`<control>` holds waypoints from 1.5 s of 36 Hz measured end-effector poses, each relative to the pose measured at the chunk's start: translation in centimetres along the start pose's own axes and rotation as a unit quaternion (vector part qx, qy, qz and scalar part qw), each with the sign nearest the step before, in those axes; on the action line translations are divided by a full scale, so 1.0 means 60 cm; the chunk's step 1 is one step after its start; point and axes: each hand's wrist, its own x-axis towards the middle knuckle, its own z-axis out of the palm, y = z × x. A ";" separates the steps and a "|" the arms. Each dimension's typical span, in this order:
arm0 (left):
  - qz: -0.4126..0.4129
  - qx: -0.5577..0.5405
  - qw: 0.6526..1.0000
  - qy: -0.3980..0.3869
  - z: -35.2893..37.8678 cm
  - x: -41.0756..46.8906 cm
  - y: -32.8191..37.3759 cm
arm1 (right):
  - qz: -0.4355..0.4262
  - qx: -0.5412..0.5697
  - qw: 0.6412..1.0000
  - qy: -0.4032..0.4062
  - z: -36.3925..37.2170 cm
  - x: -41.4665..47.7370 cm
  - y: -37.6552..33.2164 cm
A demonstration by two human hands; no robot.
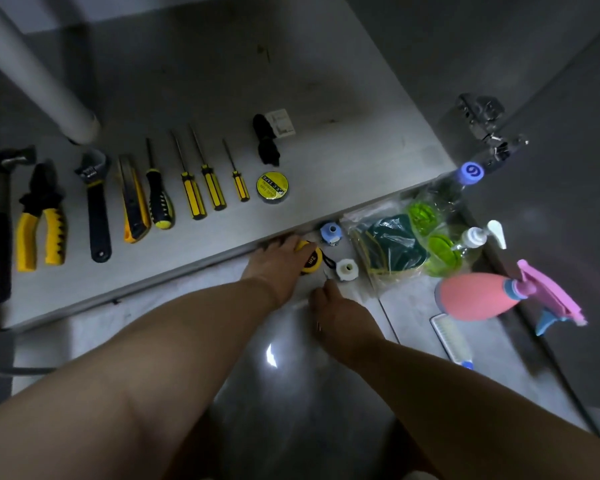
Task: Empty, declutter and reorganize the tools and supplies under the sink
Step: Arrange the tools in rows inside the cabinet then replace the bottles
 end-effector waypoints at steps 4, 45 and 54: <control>-0.015 -0.055 0.998 0.023 0.012 -0.007 0.001 | 0.022 0.037 0.999 -0.011 -0.001 0.002 0.013; -0.180 -0.589 0.691 0.378 -0.213 -0.062 -0.216 | 0.132 0.451 0.863 0.187 -0.414 0.210 -0.099; -0.164 -0.663 0.618 0.390 -0.209 -0.058 -0.268 | 0.140 0.411 0.883 0.178 -0.425 0.349 -0.133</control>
